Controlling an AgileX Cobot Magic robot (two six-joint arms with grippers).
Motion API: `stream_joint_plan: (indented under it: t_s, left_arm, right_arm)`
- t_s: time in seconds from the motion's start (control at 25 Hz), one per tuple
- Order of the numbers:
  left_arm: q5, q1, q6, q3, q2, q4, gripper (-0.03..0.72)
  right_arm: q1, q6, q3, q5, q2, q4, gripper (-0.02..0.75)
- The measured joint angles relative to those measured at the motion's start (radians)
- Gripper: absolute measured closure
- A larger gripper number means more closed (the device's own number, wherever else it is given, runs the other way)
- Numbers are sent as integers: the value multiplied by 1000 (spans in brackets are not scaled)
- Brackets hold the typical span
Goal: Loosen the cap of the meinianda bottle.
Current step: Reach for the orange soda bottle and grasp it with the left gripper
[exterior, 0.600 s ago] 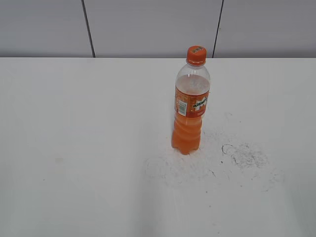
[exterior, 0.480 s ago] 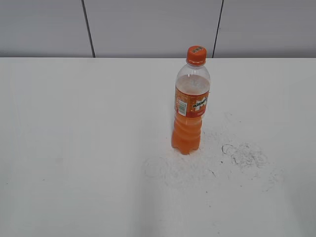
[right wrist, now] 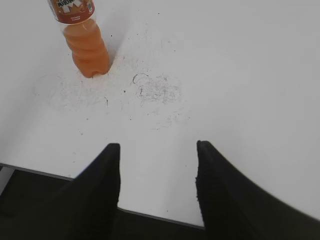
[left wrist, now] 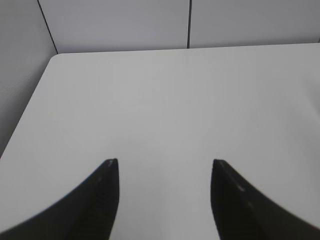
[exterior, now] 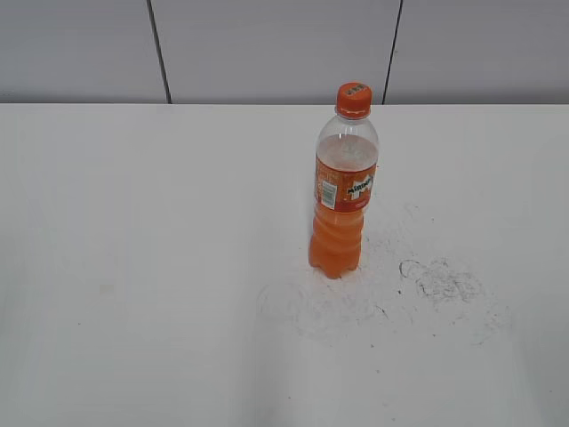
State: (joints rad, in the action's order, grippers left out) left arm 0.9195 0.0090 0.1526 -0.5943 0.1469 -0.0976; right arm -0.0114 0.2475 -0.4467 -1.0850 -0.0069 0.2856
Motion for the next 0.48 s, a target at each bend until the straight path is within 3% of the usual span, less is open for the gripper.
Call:
stream_joint_plan:
  t_s: [0.28, 0.48]
  left_arm:
    - [-366, -27, 32, 27, 182, 3, 234]
    - [-690, -83, 52, 136, 267, 3, 234]
  right_arm:
    - [0, 0, 0, 0, 0, 0, 371]
    - [0, 0, 0, 0, 0, 0, 371]
